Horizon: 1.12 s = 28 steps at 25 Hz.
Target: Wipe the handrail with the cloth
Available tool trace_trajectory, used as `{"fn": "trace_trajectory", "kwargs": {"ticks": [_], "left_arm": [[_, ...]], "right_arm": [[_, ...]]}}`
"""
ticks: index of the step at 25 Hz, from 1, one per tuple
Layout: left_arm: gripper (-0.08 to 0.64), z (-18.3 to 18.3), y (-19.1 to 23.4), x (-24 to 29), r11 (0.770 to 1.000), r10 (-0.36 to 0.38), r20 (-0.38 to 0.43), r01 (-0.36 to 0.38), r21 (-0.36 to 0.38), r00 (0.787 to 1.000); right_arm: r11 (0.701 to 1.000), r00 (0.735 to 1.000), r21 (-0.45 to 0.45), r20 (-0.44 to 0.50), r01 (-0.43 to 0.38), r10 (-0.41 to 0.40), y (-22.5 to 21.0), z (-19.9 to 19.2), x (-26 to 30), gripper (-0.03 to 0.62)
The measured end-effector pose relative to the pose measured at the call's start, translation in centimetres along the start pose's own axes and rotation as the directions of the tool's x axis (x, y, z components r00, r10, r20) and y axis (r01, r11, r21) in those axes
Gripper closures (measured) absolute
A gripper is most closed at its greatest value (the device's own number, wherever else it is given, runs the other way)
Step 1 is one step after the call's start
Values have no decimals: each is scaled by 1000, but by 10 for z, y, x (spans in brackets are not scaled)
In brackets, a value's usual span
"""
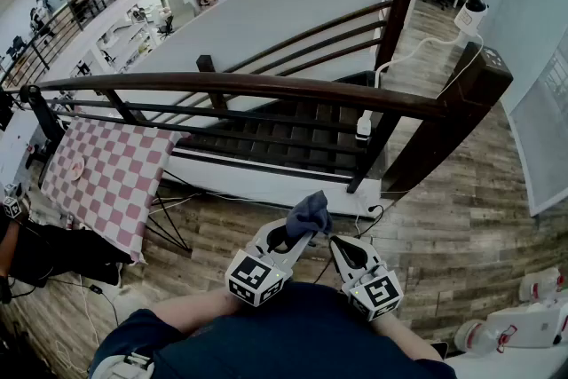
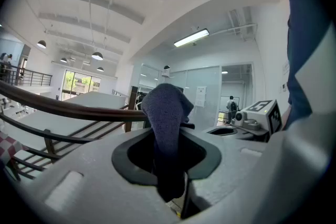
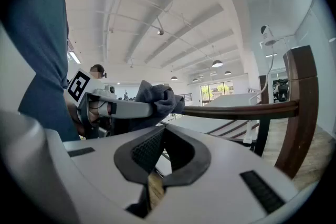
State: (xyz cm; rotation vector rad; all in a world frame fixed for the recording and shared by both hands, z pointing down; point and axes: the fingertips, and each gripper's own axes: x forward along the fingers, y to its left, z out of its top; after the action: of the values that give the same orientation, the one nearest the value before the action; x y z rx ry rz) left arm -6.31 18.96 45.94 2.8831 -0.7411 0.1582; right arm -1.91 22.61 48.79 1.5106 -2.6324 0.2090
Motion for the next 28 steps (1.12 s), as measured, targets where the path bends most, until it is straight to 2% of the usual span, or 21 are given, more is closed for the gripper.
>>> {"fn": "trace_trajectory", "kwargs": {"ticks": [16,21,28], "left_arm": [[469,10,40,1,1000,29,3,-29,-5,1000],[468,14,77,4,999,28,15,-28,-15,999],[468,29,156,3,1000,4,33,-3,-12,999]], "right_arm": [[1000,1000,30,-2,4,-4,-5,10,36,581],[999,1000,28,-12,14,-14,-11,13,69,581],[998,998,16,-18,56,-56,-9,30,144,581]]}}
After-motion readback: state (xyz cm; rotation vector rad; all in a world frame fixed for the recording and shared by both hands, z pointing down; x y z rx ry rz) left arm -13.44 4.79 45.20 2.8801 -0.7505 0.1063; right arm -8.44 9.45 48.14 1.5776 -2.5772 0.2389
